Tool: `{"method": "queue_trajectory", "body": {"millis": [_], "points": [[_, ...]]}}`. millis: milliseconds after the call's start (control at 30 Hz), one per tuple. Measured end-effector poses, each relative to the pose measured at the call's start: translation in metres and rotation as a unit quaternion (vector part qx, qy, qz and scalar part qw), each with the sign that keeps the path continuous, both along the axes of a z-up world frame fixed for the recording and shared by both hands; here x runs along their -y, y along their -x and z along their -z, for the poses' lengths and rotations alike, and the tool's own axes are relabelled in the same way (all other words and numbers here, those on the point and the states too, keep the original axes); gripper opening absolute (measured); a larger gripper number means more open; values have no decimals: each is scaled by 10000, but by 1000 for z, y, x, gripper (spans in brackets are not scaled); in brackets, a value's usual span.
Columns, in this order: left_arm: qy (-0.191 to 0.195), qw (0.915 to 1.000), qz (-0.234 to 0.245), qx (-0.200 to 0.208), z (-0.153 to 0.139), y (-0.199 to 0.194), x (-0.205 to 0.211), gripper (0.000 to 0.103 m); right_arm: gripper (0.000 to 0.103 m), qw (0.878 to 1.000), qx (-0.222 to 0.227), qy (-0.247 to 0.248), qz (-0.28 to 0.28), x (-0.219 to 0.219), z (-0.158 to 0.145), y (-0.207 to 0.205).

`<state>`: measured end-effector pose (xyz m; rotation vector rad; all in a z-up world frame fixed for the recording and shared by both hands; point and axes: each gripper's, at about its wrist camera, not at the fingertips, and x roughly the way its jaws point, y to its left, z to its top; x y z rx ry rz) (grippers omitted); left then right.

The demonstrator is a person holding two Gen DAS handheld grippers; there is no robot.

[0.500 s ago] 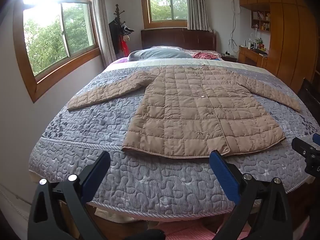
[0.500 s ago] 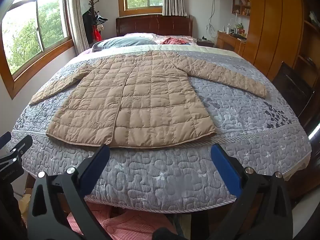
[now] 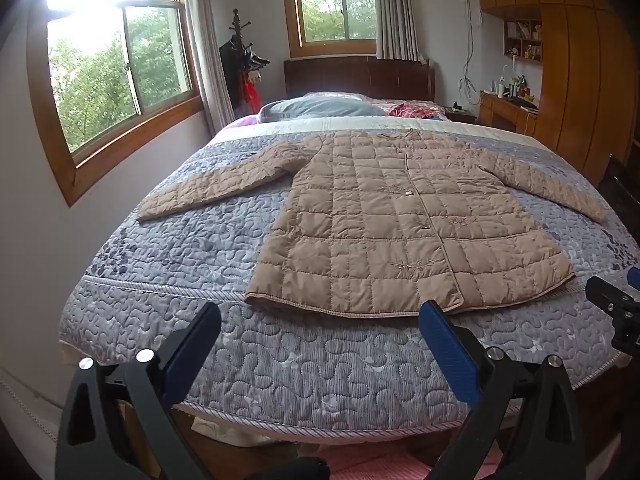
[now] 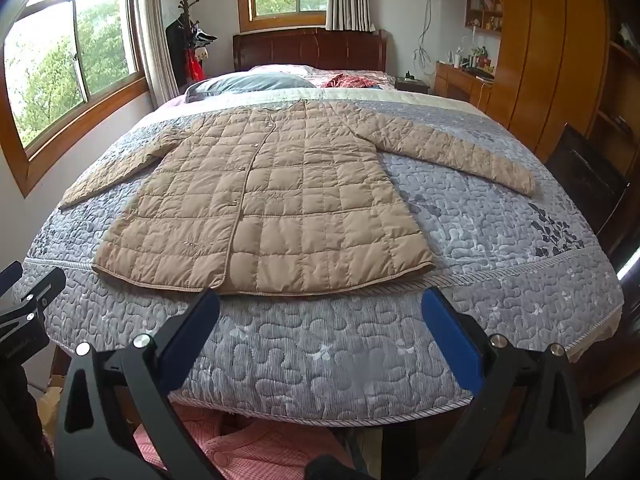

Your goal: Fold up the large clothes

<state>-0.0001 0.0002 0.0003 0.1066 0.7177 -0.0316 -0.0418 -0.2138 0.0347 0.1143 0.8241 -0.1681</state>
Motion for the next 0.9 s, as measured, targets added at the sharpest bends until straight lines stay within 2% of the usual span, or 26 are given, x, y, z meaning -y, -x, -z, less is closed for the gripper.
{"method": "queue_trajectory", "body": {"millis": [900], "points": [[-16, 10000, 2, 9, 2, -1, -3, 99, 100, 10000, -19, -5, -8, 0, 1, -3]]}}
